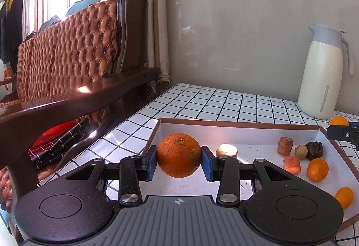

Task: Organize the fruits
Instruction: 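Open both tools to drop the orange and tangerine into the box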

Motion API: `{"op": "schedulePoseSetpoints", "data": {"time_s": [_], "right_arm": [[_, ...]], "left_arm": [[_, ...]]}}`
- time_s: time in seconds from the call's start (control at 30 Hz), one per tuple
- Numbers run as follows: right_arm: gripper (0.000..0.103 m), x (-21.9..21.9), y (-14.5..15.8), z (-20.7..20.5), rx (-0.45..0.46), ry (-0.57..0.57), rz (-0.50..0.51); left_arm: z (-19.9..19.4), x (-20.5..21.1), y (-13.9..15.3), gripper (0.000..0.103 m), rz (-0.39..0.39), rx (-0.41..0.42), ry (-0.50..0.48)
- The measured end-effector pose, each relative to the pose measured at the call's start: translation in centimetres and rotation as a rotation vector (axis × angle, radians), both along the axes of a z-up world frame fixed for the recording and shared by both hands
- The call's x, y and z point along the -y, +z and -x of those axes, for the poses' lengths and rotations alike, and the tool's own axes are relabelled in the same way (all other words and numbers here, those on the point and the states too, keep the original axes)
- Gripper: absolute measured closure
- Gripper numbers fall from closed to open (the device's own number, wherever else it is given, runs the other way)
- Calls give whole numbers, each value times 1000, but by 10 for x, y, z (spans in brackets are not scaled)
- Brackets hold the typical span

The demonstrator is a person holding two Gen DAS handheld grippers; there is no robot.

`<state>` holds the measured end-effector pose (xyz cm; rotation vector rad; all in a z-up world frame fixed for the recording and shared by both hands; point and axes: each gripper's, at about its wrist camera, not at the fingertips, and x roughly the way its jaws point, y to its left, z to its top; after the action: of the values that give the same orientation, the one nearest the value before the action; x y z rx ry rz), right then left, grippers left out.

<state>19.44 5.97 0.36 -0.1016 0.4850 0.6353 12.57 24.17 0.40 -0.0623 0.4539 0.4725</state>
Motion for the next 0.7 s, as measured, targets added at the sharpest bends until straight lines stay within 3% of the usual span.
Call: {"op": "schedulePoseSetpoints", "data": {"time_s": [0.43, 0.47, 0.5, 0.53, 0.57, 0.7], "right_arm": [[77, -13, -8, -15, -28, 24, 18], [64, -15, -9, -17, -33, 19, 37], [29, -16, -10, -18, -26, -9, 69], [13, -14, -10, -16, 10, -44, 71], [6, -9, -10, -12, 56, -67, 45], [6, 0, -8, -15, 51, -75, 16]], "left_arm": [[-5, -1, -1, 62, -12, 8, 10], [-7, -1, -3, 59, -15, -6, 8], [-8, 0, -4, 49, -21, -17, 16], [-7, 2, -5, 10, -34, -8, 29], [-4, 5, -4, 0, -58, 20, 33], [0, 6, 3, 0, -68, 47, 25]]}}
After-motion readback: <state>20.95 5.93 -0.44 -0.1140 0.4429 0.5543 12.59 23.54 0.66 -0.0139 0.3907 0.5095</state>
